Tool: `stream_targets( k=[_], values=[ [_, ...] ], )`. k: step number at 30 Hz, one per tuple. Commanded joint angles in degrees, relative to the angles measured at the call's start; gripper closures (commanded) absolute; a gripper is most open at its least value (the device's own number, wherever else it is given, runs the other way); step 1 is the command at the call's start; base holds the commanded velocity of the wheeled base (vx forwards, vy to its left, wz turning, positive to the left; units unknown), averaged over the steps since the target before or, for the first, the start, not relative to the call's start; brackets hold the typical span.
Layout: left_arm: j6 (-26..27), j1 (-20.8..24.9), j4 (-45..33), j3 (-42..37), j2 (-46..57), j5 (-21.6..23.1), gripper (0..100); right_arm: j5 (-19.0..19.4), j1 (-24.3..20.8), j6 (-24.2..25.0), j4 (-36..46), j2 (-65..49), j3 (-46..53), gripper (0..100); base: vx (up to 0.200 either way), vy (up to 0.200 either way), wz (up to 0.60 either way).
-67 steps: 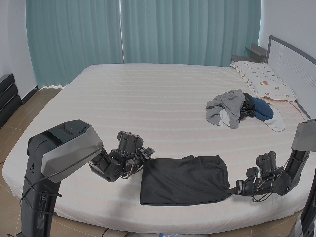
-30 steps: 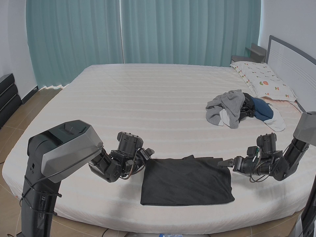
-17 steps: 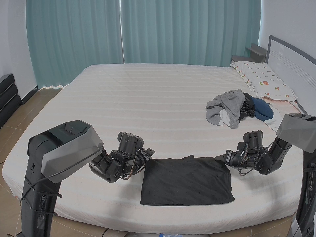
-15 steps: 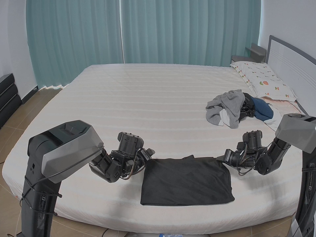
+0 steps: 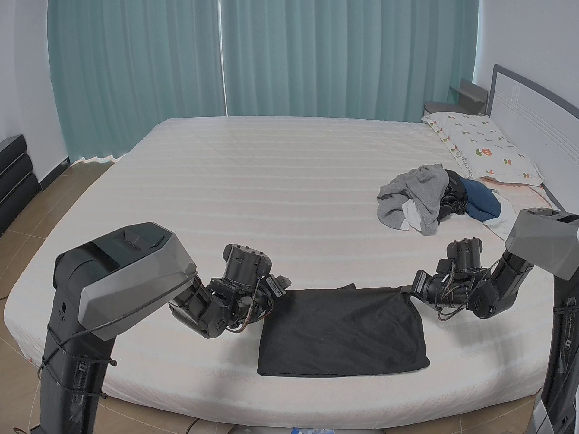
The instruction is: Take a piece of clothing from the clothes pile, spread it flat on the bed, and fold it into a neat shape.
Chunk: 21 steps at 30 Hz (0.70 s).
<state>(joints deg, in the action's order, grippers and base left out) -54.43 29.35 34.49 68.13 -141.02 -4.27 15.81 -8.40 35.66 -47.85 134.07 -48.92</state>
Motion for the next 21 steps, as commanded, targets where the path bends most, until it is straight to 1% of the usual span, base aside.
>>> stream_targets(
  k=[1,12,16,21],
  values=[
    [0.4,0.2,0.1,0.0,-0.4,-0.1,100,0.0,0.0,-0.1,-0.1,-0.1,0.0,100,0.000,0.000,0.00],
    [0.4,-0.1,0.0,-0.4,0.0,-0.9,100,-0.3,0.6,0.0,-0.1,-1.3,-0.5,100,0.000,0.000,0.00],
    [0.3,-0.4,0.1,-0.5,-0.1,-2.4,100,-0.3,0.6,1.2,-0.1,-1.2,-0.8,100,0.000,0.000,0.00],
    [0.5,-0.4,0.1,-0.5,-0.4,-2.7,100,-1.0,0.2,1.4,-0.1,0.1,-2.7,100,0.000,0.000,0.00]
  ],
)
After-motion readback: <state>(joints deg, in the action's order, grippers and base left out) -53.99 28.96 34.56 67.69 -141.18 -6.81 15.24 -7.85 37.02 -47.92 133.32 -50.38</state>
